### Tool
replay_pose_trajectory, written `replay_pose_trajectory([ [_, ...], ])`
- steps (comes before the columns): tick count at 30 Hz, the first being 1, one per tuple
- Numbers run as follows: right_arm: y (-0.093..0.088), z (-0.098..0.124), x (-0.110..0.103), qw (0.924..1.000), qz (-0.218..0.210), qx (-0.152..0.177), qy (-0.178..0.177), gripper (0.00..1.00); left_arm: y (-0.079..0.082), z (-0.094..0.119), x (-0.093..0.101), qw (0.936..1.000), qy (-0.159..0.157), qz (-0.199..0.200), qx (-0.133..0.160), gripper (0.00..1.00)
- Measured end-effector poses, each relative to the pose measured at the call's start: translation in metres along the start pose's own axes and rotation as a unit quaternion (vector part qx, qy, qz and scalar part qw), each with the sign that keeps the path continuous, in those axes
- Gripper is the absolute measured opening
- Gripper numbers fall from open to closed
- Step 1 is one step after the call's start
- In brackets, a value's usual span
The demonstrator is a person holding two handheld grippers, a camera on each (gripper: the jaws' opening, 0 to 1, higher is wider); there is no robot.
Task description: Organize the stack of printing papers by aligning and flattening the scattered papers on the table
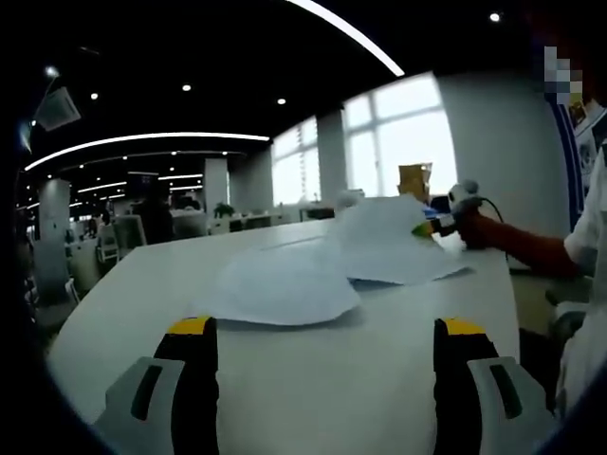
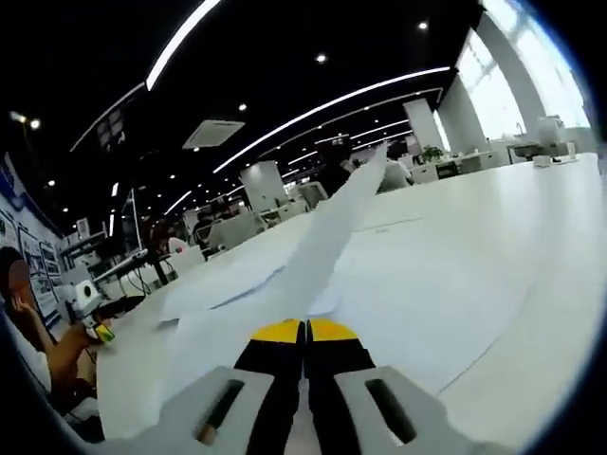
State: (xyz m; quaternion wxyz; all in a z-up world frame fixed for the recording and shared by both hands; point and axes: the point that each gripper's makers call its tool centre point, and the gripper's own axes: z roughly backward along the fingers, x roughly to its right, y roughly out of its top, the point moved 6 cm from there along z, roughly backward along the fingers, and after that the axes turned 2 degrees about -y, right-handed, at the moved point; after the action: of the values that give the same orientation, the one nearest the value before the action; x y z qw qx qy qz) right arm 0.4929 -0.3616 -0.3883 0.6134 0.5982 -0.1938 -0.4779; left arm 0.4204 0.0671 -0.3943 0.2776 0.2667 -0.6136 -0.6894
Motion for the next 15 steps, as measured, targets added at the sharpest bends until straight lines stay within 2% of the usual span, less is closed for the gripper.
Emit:
replay_pose_trajectory([
  [5, 0.021, 0.015, -0.001, 0.9999, 0.003, -0.011, 0.003, 0.0, 0.004, 0.002, -0.003, 0.9993, -0.011, 0.032, 0.012, 0.96],
  [7, 0.032, 0.021, -0.006, 0.9995, 0.012, -0.027, 0.012, 0.0, 0.006, 0.0, -0.005, 0.999, -0.015, 0.04, 0.008, 0.96],
  [10, 0.049, 0.028, -0.006, 0.9981, 0.035, -0.05, -0.006, 0.0, 0.008, -0.002, -0.004, 0.9992, -0.014, 0.038, -0.005, 0.96],
  [11, 0.056, 0.03, -0.006, 0.9977, 0.045, -0.047, -0.02, 0.0, 0.011, -0.003, -0.004, 0.9993, -0.013, 0.034, -0.009, 0.96],
  [15, 0.078, 0.036, -0.016, 0.9963, 0.059, -0.058, -0.024, 0.0, 0.034, -0.003, 0.0, 0.9995, -0.02, 0.023, -0.001, 0.95],
])
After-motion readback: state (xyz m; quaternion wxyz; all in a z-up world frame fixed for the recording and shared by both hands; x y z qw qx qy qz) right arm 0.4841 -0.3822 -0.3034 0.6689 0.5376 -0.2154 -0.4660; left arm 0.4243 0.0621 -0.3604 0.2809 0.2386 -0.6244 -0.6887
